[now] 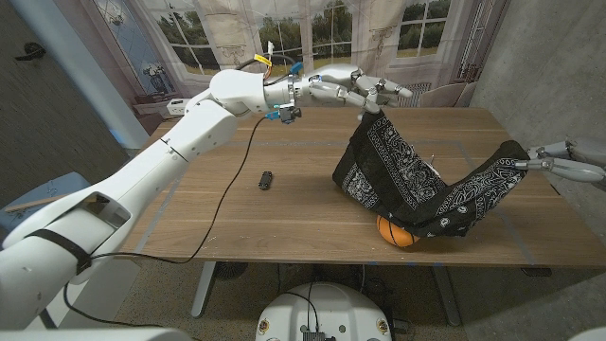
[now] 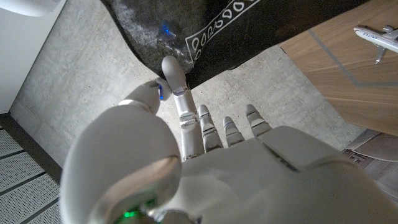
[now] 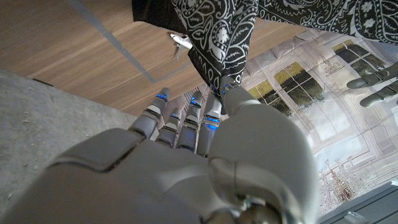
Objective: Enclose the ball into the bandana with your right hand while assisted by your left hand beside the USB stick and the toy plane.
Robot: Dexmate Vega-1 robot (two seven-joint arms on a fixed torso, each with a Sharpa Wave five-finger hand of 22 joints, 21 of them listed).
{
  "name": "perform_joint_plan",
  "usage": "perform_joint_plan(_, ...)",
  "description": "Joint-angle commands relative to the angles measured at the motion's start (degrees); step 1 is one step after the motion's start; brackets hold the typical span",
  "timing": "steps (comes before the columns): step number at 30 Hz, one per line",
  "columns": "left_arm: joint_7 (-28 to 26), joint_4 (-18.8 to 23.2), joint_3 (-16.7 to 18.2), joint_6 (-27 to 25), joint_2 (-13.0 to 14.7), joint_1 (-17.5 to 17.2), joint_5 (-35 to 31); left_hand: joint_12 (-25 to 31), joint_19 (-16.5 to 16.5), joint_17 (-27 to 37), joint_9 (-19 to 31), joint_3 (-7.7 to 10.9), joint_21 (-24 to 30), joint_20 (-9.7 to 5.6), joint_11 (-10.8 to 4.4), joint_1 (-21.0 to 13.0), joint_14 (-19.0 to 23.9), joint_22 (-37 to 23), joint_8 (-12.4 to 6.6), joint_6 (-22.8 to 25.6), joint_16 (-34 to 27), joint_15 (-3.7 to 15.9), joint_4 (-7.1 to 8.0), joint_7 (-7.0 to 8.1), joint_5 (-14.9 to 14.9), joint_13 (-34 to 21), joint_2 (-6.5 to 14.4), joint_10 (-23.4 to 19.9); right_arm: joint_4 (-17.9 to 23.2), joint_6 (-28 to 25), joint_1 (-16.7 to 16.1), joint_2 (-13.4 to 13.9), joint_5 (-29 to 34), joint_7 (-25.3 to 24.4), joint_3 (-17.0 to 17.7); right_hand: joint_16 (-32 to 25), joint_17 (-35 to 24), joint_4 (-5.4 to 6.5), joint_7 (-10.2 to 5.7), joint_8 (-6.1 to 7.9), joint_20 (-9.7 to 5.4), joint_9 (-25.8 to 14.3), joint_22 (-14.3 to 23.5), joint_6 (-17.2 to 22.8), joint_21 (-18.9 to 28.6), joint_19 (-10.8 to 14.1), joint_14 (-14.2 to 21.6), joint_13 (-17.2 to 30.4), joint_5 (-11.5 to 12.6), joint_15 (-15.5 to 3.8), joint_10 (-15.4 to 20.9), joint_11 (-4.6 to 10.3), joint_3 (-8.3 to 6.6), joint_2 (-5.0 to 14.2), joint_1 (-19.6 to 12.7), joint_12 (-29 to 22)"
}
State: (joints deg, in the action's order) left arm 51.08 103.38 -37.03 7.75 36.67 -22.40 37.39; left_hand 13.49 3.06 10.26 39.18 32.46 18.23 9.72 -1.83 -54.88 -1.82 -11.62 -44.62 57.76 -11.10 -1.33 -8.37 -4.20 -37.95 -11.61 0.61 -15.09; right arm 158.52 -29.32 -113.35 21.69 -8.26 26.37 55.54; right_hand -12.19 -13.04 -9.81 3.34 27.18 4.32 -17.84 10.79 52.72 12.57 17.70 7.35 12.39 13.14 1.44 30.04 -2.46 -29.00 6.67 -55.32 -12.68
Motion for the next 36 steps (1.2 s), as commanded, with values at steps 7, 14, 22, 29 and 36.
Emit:
perform_joint_plan(7,8.0,0.3,-3.2,-1.6,0.3,3.3,-2.0,-0.8,0.1,0.1,-6.3,-6.01,-0.6,1.97,0.09,5.7,0.3,0.2,6.74,-4.9,0.1,-2.4,1.17,1.12,9.6,-0.1,-1.1,0.4,2.5,-12.2,-1.6,3.5,-1.1,6.0,2.1,-0.7,-0.8,2.68,2.19,13.32,1.13,-3.6,0.3,-2.2,0.4,-0.6,0.4,1.3,0.8,1.7,-0.2,-1.49,1.66,-2.39,6.2,-0.1)
perform_joint_plan(14,10.7,-1.4,-3.6,-1.2,-0.2,4.8,-1.9,-1.5,2.6,0.3,-12.5,-13.84,-2.8,2.57,3.26,13.9,-2.0,0.0,16.72,-16.8,0.3,-5.02,2.89,3.49,25.1,-0.4,-4.4,5.3,2.1,-13.9,-0.4,5.6,-1.6,6.3,1.9,-0.7,-1.4,6.81,1.45,11.85,1.96,-2.4,0.5,-7.8,0.4,-1.5,-0.7,2.4,-2.7,2.87,-2.6,-1.98,9.14,-6.65,17.8,0.5)
perform_joint_plan(22,13.0,-4.1,-3.3,-1.8,-1.2,4.3,1.4,-1.4,4.9,0.6,-17.3,-18.89,-4.2,2.57,5.58,20.4,-4.1,-0.4,26.29,-29.3,0.3,-6.7,5.16,0.97,25.3,-0.6,-6.9,9.3,1.3,-17.4,2.1,7.0,-4.0,5.9,1.3,-0.6,-1.5,11.3,2.18,5.46,3.5,0.1,0.5,-21.5,0.1,-3.6,-2.3,3.3,0.4,4.61,-7.6,-4.0,18.78,-14.07,30.5,1.3)
perform_joint_plan(29,12.4,-4.4,-2.7,-1.5,-1.0,3.8,1.1,-1.3,4.9,0.6,-17.7,-19.29,-4.2,2.56,5.7,21.1,-3.8,-0.4,27.0,-29.9,0.1,-6.71,5.49,1.19,25.1,-0.6,-6.8,9.5,2.8,-21.9,2.8,7.7,-4.8,3.5,1.3,-2.2,-1.6,15.36,6.51,11.7,4.22,-1.7,0.4,-9.0,0.6,-2.9,2.3,4.2,4.1,4.36,-0.7,-6.18,24.42,-14.05,38.3,-2.1)
perform_joint_plan(36,12.9,-5.4,-2.6,-1.2,-1.6,4.3,1.1,-1.1,5.0,0.6,-18.0,-19.54,-4.2,2.56,5.69,21.5,-3.7,-0.5,27.44,-30.2,0.0,-6.68,5.71,1.16,25.0,-0.7,-6.8,9.5,8.9,-32.6,0.9,10.3,-0.7,-3.1,0.3,-3.4,-1.2,15.58,7.61,16.02,4.55,-2.0,0.3,0.1,1.2,-0.9,7.8,4.7,6.0,3.3,6.7,-5.86,25.86,-13.05,38.1,-5.1)
